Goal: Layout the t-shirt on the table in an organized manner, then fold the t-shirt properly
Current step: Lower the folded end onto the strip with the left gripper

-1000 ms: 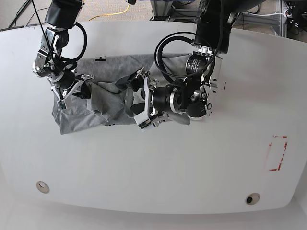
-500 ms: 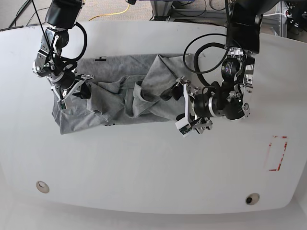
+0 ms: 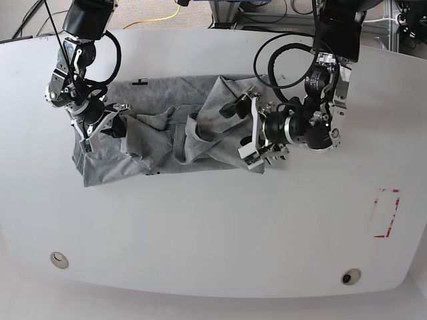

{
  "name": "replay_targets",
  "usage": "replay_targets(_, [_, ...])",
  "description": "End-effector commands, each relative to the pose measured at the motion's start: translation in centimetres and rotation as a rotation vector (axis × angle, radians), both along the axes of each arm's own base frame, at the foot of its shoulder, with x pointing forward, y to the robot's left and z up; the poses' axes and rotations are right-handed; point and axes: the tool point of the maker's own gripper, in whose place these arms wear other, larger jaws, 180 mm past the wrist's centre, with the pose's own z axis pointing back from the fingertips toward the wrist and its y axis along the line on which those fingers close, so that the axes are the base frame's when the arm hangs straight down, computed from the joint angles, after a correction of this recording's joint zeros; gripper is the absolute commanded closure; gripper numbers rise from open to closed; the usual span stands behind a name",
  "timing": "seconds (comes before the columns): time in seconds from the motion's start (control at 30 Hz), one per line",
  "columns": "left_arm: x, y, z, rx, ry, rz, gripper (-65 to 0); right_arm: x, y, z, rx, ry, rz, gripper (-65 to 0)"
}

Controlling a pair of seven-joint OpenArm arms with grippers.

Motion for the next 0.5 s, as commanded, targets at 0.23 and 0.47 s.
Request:
replay_targets(0.23, [-1.1,-1.7,1.2,-0.038,-0.034,-0.053,-51.8,-1.0,-0.7,-1.1,-0.060,0.074,0.015,-1.3])
replay_targets(0.47, [-1.3,-1.2,0.7,-0.018,-0.026,-0.059,-51.8,-1.0,-0.7,-1.1,-0.060,0.074,0.015,-1.3])
